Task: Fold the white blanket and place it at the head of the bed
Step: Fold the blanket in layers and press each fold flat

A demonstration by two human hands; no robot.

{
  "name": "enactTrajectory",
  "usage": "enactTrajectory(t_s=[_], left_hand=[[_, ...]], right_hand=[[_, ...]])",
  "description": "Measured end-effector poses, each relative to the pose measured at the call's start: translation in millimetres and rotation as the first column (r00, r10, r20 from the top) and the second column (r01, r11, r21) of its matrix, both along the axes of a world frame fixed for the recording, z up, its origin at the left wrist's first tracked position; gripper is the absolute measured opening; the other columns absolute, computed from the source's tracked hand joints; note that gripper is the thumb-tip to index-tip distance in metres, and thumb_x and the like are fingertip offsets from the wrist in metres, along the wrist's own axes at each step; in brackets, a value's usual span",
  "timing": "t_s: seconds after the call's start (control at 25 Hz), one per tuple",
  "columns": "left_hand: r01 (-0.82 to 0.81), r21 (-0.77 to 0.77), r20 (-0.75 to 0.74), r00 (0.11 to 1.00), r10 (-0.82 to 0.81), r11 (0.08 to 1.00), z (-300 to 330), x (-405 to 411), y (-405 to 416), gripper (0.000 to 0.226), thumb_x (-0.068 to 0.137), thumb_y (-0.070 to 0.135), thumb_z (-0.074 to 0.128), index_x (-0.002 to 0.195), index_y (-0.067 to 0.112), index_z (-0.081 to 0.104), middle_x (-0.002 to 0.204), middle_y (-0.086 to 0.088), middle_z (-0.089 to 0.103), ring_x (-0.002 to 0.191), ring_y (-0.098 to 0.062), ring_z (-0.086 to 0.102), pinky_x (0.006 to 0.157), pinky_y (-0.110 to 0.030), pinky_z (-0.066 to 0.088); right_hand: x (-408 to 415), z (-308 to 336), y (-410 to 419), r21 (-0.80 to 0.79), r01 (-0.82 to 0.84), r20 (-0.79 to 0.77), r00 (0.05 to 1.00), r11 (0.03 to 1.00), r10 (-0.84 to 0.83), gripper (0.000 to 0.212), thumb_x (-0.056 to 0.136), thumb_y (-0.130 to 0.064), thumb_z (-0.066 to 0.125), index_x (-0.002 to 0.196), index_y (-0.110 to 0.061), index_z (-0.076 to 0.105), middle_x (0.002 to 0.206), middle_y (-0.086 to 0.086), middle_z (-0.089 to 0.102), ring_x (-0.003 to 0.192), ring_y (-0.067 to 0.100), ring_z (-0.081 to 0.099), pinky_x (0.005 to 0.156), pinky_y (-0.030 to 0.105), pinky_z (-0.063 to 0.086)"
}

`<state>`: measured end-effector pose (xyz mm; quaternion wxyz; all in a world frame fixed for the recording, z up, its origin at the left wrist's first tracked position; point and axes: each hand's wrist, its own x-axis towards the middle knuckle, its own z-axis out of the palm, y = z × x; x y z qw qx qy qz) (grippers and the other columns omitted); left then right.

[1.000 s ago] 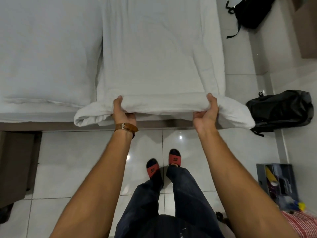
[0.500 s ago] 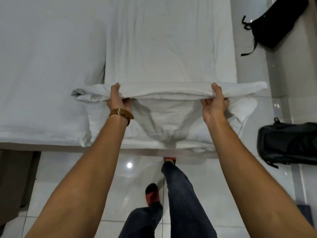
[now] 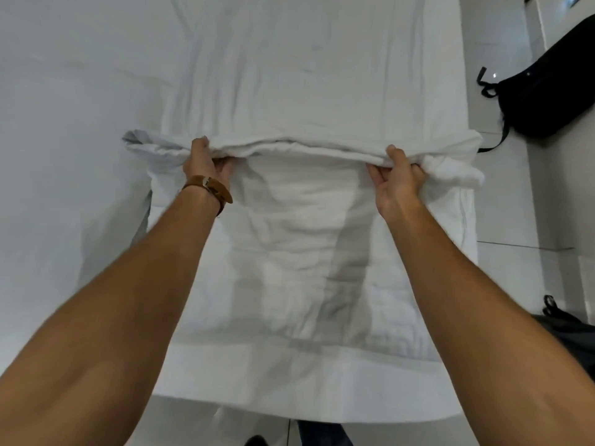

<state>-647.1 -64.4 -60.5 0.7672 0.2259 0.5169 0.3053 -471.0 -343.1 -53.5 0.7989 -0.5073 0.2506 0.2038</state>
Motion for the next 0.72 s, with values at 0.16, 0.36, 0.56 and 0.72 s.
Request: enactTrajectory(t_s=[0.16,0.36,0.56,0.72], left_hand=[[0.77,0.326,-0.667,0.599,-0.444,0.549,-51,-7,-22,0.068,0.099,0.049,0.058,0.157,0.019,0.04,0.164,-0.004,0.04,0.149,-0.023,0.04,0.124,-0.042,0.032],[0.948,-0.074,-0.992,-0.102,-0.074,-0.309,-98,-116,-118,0.079,0.103,0.067,0.02,0.167,0.024,0.001,0.175,-0.006,-0.008,0.161,-0.029,-0.008,0.13,-0.052,-0.002],[0.91,-0.103,-0.994,-0.112,0.002,-0.402,-98,-220,-173,0.072,0.107,0.062,0.016,0.167,0.025,0.0,0.174,-0.008,-0.011,0.161,-0.03,-0.011,0.13,-0.054,0.001],[0.886,-0.115,-0.993,-0.111,0.036,-0.45,-87,-275,-188,0.071,0.107,0.058,0.025,0.167,0.024,0.007,0.175,-0.01,-0.004,0.161,-0.032,-0.005,0.13,-0.056,0.008]], right_hand=[[-14,-46,11,-0.608,-0.527,0.03,0.732,0.594,0.681,0.072,0.104,-0.034,0.068,0.166,-0.022,0.035,0.166,0.008,0.046,0.149,0.026,0.048,0.125,0.043,0.038],[-147,-106,-43,-0.976,-0.055,-0.215,0.124,-0.21,0.969,0.078,0.106,-0.066,0.036,0.168,-0.019,0.035,0.177,0.016,0.028,0.165,0.038,0.022,0.132,0.062,0.012],[-243,-105,-98,-0.946,-0.009,-0.324,0.112,-0.325,0.939,0.077,0.11,-0.065,0.021,0.173,-0.021,0.015,0.181,0.011,0.01,0.168,0.033,0.004,0.134,0.061,0.007],[-287,-92,-127,-0.927,-0.001,-0.372,0.125,-0.375,0.92,0.077,0.109,-0.067,0.022,0.172,-0.022,0.021,0.18,0.013,0.016,0.167,0.035,0.011,0.132,0.065,0.012]])
